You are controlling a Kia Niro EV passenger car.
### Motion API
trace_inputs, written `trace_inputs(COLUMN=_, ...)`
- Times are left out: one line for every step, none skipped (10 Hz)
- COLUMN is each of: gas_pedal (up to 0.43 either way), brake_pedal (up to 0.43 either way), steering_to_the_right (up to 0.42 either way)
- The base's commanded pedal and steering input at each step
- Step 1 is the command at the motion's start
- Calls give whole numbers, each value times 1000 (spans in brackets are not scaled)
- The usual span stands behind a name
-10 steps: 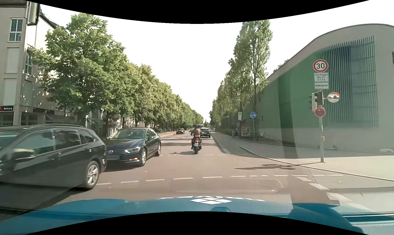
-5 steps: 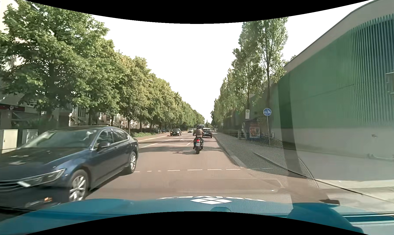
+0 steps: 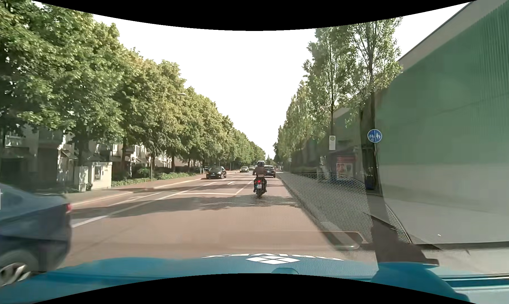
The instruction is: Follow the waypoints while adhering to traffic rules and regulations
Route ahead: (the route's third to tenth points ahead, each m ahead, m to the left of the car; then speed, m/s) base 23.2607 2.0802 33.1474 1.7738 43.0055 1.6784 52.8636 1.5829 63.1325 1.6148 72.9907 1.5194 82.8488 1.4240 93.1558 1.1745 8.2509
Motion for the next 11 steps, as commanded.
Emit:
trace_inputs(gas_pedal=0, brake_pedal=0, steering_to_the_right=0)
trace_inputs(gas_pedal=0, brake_pedal=0, steering_to_the_right=3)
trace_inputs(gas_pedal=0, brake_pedal=0, steering_to_the_right=5)
trace_inputs(gas_pedal=0, brake_pedal=0, steering_to_the_right=5)
trace_inputs(gas_pedal=0, brake_pedal=0, steering_to_the_right=5)
trace_inputs(gas_pedal=0, brake_pedal=0, steering_to_the_right=6)
trace_inputs(gas_pedal=0, brake_pedal=0, steering_to_the_right=6)
trace_inputs(gas_pedal=0, brake_pedal=0, steering_to_the_right=6)
trace_inputs(gas_pedal=0, brake_pedal=0, steering_to_the_right=7)
trace_inputs(gas_pedal=0, brake_pedal=0, steering_to_the_right=7)
trace_inputs(gas_pedal=0, brake_pedal=0, steering_to_the_right=8)
